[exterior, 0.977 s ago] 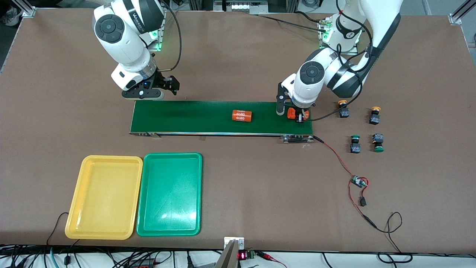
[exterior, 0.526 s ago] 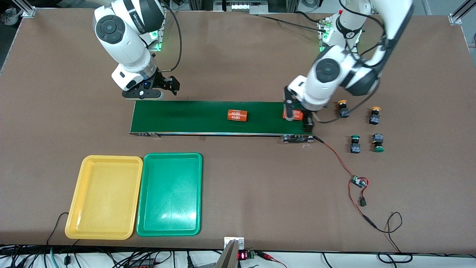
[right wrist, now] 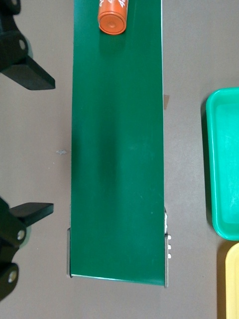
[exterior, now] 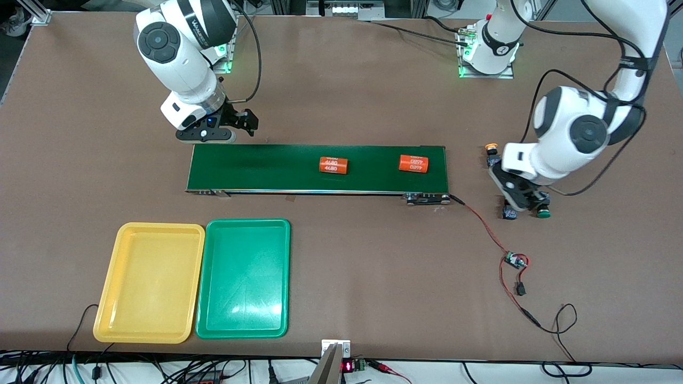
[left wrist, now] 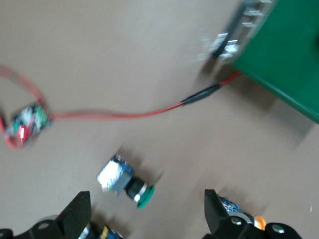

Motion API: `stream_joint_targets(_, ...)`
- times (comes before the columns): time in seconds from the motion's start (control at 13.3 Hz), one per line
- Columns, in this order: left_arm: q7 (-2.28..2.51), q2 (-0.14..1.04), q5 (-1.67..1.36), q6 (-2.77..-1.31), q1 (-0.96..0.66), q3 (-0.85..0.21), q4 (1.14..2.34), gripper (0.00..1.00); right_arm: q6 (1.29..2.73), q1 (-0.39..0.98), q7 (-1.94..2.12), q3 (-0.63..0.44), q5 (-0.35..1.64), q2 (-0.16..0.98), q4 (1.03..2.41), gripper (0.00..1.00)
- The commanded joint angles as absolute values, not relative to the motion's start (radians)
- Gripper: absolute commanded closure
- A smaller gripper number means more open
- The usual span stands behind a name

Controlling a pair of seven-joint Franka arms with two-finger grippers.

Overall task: Sort buttons by color to trays
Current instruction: 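Grasp a green-cap push button with the left gripper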

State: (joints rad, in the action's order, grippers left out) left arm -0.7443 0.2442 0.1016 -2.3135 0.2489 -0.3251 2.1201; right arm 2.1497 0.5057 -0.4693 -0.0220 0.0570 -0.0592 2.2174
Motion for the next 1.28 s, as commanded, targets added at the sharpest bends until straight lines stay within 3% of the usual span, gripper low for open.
stream_joint_targets(0.0,-0.486,0.287,0.075,-2.316,0.264,-0.289,2.091,0.00,2.138,0.509,-0.485,-0.020,0.069,-0.055,2.209,0.00)
stream_joint_targets(0.3,-0.203,0.391,0.075,-2.299,0.265,-0.265,2.008,0.00,2.138,0.509,-0.485,-0.020,0.068,-0.055,2.209,0.00)
stream_joint_targets(0.68,-0.179,0.521,0.054,-2.299,0.265,-0.233,1.921,0.00,2.138,0.506,-0.485,-0.020,0.069,-0.055,2.207,0.00)
stream_joint_targets(1.2,-0.173,0.581,-0.040,-2.301,0.262,-0.233,1.916,0.00,2.138,0.506,-0.486,-0.020,0.069,-0.055,2.207,0.00)
